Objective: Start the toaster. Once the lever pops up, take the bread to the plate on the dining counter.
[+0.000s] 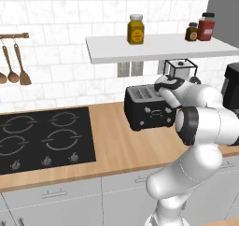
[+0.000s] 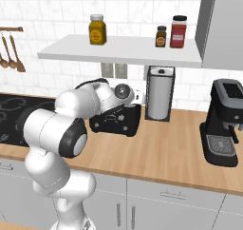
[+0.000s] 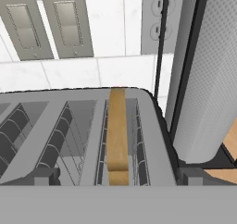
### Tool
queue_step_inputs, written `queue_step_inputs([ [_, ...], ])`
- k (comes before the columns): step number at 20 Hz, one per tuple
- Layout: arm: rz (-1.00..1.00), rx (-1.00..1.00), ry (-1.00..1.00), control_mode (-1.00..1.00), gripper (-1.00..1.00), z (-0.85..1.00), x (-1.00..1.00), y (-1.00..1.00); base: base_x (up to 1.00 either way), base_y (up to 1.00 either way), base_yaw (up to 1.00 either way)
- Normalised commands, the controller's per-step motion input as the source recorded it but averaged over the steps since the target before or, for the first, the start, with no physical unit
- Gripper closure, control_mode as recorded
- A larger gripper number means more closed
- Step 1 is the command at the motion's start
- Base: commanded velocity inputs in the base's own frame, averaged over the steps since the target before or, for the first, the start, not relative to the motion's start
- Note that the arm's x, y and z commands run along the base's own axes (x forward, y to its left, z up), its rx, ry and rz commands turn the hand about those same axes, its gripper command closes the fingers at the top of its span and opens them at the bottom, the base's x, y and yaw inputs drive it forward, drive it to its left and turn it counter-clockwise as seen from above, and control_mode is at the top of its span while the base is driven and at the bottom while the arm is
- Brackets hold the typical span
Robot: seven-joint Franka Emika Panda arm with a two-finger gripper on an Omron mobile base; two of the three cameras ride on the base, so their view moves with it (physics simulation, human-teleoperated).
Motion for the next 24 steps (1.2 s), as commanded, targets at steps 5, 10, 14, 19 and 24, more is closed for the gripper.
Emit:
queue_step_inputs([
  [5,0.0,0.0,0.0,-1.0,-1.0,0.0,0.0,0.0,0.0,0.0,0.0],
  [10,0.0,0.0,0.0,-1.0,-1.0,0.0,0.0,0.0,0.0,0.0,0.0],
  [14,0.0,0.0,0.0,-1.0,-1.0,0.0,0.0,0.0,0.0,0.0,0.0],
  [19,0.0,0.0,0.0,-1.0,-1.0,0.0,0.0,0.0,0.0,0.0,0.0],
  [24,0.0,0.0,0.0,-1.0,-1.0,0.0,0.0,0.0,0.0,0.0,0.0],
])
